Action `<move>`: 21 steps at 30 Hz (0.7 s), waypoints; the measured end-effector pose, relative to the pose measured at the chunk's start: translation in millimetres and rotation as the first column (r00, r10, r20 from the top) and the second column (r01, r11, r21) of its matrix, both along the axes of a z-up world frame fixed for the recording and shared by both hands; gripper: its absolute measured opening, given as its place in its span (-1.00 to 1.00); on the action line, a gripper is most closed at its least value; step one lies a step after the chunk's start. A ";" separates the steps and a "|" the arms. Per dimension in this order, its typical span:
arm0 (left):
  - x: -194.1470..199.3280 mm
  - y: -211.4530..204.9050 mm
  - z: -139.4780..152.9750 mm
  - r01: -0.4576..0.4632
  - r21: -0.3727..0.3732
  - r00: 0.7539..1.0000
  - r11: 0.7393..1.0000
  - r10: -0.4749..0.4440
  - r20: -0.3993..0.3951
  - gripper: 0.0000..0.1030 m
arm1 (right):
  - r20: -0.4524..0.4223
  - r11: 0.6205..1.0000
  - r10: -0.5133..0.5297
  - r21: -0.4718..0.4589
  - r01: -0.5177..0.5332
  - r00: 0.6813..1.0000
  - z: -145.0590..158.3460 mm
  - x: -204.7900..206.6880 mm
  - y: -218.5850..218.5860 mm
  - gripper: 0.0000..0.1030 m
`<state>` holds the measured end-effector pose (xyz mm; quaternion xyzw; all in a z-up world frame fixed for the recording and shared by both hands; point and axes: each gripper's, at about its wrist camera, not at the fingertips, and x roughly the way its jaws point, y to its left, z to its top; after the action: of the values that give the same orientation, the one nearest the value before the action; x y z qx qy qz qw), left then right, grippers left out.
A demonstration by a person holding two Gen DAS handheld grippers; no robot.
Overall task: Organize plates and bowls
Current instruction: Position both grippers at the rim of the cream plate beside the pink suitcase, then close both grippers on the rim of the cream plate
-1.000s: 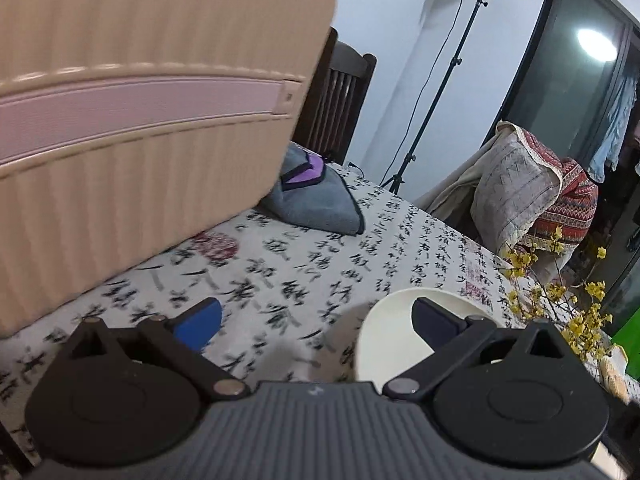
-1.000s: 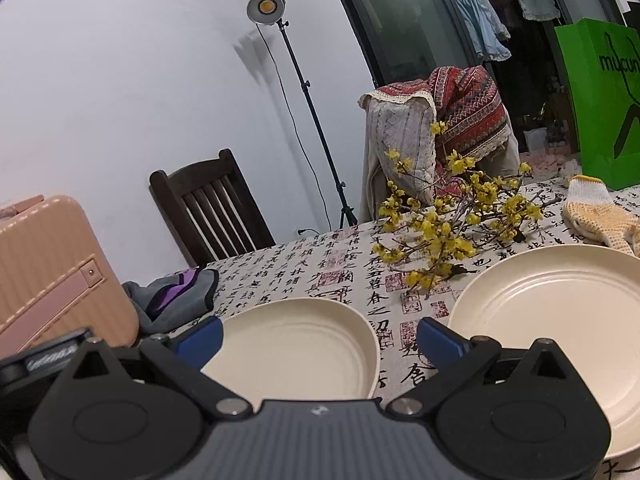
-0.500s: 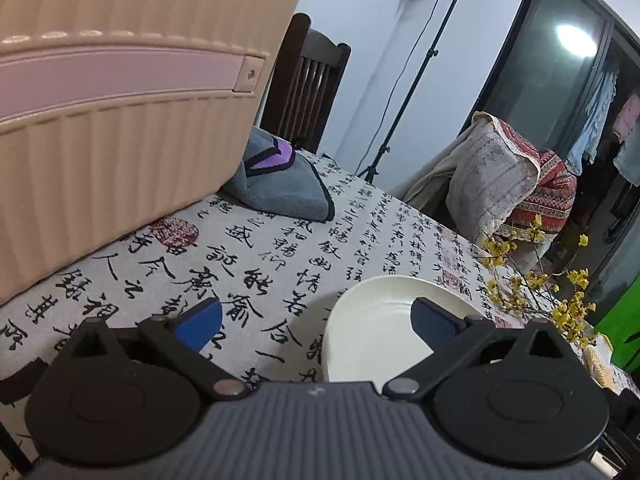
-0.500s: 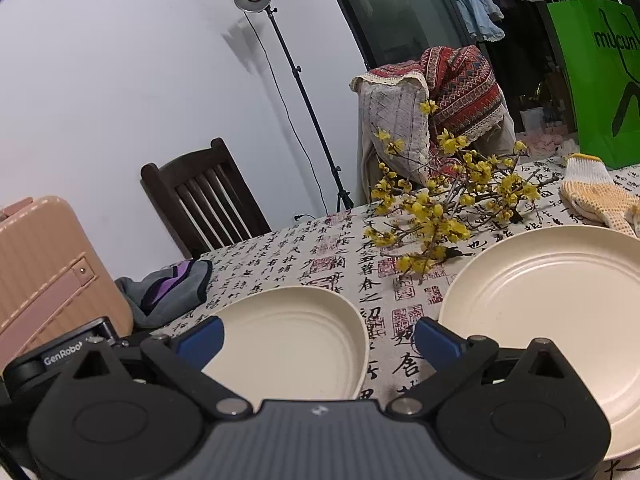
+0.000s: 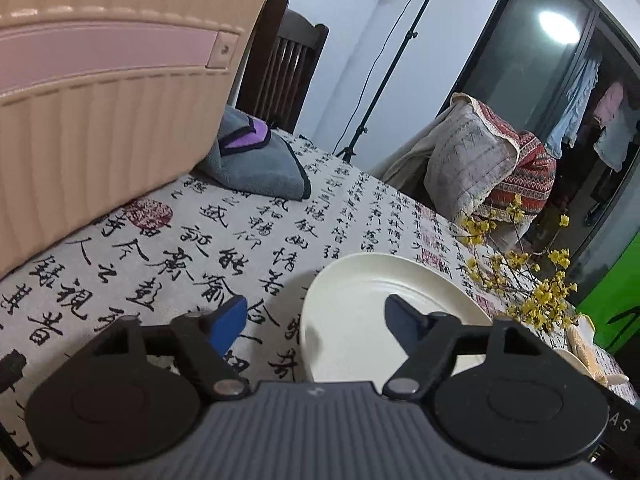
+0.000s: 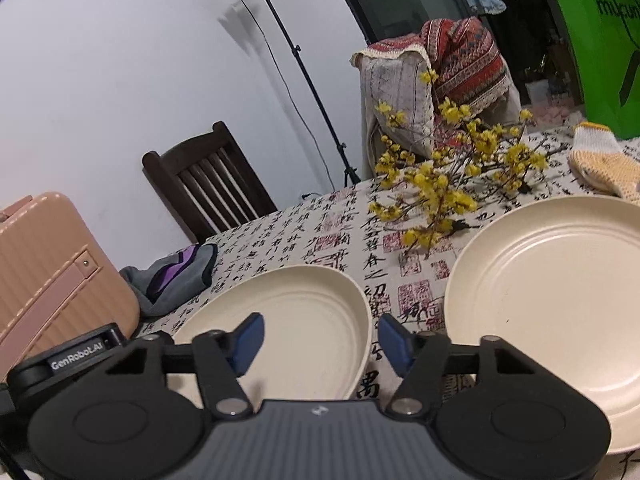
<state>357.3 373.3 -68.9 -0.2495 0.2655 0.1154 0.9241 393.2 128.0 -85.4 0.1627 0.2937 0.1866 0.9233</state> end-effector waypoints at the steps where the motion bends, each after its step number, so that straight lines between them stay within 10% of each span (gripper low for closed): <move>1: 0.7 0.5 -1.0 0.001 -0.005 1.000 1.000 -0.001 -0.006 0.36 | -0.007 1.000 0.002 0.001 -0.002 1.000 -1.0 0.5 -0.1 0.12; 21: 6.6 7.4 -9.7 0.000 -0.051 0.998 0.999 -0.003 -0.060 -0.48 | -0.104 1.000 0.006 0.031 -0.003 0.995 -16.1 12.7 -4.3 -0.55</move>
<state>363.9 380.8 -78.5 -0.2694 0.2960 0.1151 0.9091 406.0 123.7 -101.5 0.1858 0.3390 0.1846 0.9036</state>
